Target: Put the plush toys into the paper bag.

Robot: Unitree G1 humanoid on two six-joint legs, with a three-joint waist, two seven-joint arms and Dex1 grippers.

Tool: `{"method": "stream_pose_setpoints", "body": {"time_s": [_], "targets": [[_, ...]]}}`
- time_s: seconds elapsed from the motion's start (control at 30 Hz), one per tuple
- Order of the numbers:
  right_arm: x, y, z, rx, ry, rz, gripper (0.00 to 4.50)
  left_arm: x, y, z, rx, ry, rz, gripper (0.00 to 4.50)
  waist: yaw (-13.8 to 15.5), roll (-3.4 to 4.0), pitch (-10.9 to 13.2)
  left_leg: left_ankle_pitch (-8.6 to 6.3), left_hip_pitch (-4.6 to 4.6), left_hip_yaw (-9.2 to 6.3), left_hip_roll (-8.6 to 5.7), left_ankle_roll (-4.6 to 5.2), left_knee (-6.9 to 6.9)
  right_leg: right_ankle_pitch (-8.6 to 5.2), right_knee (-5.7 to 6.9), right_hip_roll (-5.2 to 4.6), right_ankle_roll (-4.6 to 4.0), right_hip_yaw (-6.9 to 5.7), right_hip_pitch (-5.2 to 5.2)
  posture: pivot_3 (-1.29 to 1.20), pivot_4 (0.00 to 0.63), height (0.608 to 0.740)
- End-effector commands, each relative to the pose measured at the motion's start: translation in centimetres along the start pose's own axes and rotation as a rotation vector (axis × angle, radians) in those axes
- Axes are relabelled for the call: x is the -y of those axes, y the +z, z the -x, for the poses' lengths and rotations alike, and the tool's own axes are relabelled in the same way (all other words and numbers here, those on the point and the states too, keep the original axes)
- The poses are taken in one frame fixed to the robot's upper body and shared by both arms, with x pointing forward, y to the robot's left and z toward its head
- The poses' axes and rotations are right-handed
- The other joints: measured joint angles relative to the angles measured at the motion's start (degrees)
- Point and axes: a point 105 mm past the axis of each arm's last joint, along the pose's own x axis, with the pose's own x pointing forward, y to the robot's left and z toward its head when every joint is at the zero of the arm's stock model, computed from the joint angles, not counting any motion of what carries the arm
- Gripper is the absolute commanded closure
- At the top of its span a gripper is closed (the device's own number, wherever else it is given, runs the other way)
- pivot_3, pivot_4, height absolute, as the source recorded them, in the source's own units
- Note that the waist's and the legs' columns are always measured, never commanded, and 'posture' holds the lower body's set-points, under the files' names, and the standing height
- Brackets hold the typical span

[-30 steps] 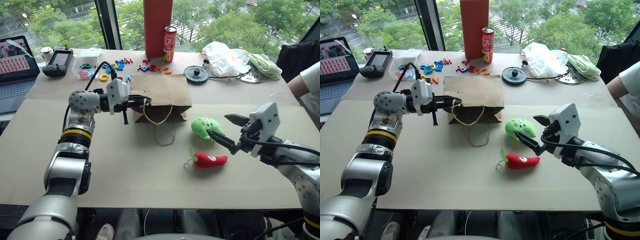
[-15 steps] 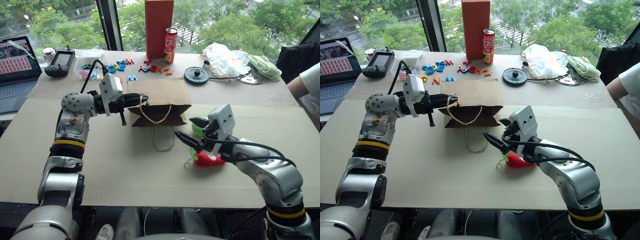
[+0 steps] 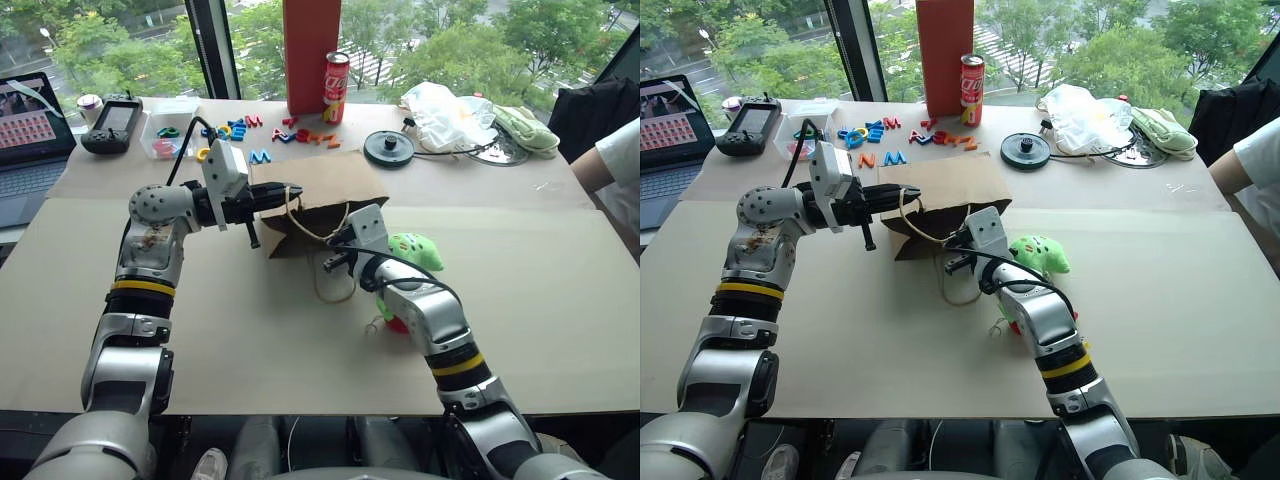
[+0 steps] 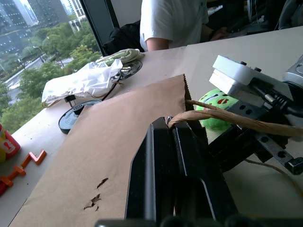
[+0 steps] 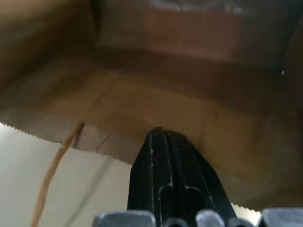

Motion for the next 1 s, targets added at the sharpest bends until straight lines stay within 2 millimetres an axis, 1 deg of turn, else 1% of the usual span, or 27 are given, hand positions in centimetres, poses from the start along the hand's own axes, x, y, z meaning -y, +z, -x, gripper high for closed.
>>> {"method": "stream_pose_setpoints", "body": {"time_s": [0.03, 0.13, 0.27, 0.37, 0.5, 0.63, 0.73, 0.83, 1.0], "targets": [[-0.4, -0.6, -0.2, -0.023, 0.006, 0.013, 4.45, -1.1, 2.2, 0.1, 0.062, 0.048, -0.025, 4.50, -0.1, 0.01, 0.0, 0.00, 0.00, 0.00, 0.00, 0.00, 0.00, 0.00, 0.00, 0.00, 0.00, 0.00, 0.00, 0.00, 0.150, 0.739], [-0.4, -1.8, -0.3, -0.067, 0.005, 0.006, 4.45, -1.5, 2.6, 0.0, 0.082, 0.076, 0.003, 4.50, -0.1, 0.01, 0.0, 0.00, 0.00, -0.01, 0.01, 0.00, 0.00, 0.00, 0.00, 0.01, 0.00, -0.01, 0.01, 0.00, 0.150, 0.739], [-0.3, -2.7, -0.4, -0.108, -0.005, 0.003, 4.45, -1.8, 3.0, 0.1, 0.099, 0.096, 0.025, 4.50, -0.1, 0.02, 0.0, 0.00, 0.02, -0.02, 0.01, 0.00, 0.00, 0.00, 0.01, 0.00, 0.00, -0.02, 0.03, 0.00, 0.150, 0.739], [-0.3, -2.7, -0.5, -0.115, -0.003, 0.002, 4.45, -2.3, 4.1, 0.1, 0.151, 0.124, 0.072, 4.50, -0.1, 0.03, 0.0, 0.00, 0.06, -0.02, 0.01, 0.00, 0.00, 0.00, 0.01, 0.00, 0.00, -0.02, 0.05, 0.00, 0.150, 0.739], [-0.5, -2.7, -0.5, -0.118, 0.004, 0.008, 4.45, -2.7, 4.9, 0.2, 0.187, 0.156, 0.113, 4.50, -0.1, 0.04, 0.0, 0.01, 0.09, -0.03, 0.01, -0.02, 0.00, 0.00, 0.00, 0.00, 0.00, -0.01, 0.06, 0.00, 0.150, 0.739], [-0.5, -2.8, -0.5, -0.123, 0.007, 0.008, 4.45, -3.0, 5.2, 0.3, 0.212, 0.182, 0.154, 4.50, -0.1, 0.04, 0.0, 0.01, 0.10, -0.03, 0.01, -0.02, 0.00, 0.00, 0.01, 0.00, 0.00, -0.01, 0.06, 0.00, 0.150, 0.739], [-0.5, -2.8, -0.5, -0.122, 0.005, 0.009, 4.45, -2.6, 4.7, 0.2, 0.189, 0.174, 0.147, 4.50, -0.1, 0.04, 0.0, 0.01, 0.10, -0.03, 0.01, -0.02, 0.00, 0.00, 0.01, 0.00, 0.00, -0.01, 0.06, 0.00, 0.150, 0.739], [-0.1, -2.2, -0.4, -0.106, -0.011, 0.019, 4.45, -2.3, 4.1, 0.1, 0.171, 0.172, 0.152, 4.50, -0.1, 0.04, 0.0, 0.01, 0.10, -0.02, 0.01, -0.02, 0.00, 0.00, 0.00, 0.00, 0.00, -0.01, 0.06, 0.00, 0.150, 0.739], [1.1, 0.3, 0.8, -0.035, -0.051, 0.034, 4.45, -2.4, 3.3, 0.3, 0.154, 0.188, 0.164, 4.50, 0.1, 0.05, 0.0, 0.03, 0.08, -0.02, 0.01, -0.05, 0.00, 0.00, 0.00, -0.01, 0.00, -0.01, 0.04, 0.00, 0.150, 0.739]]}}
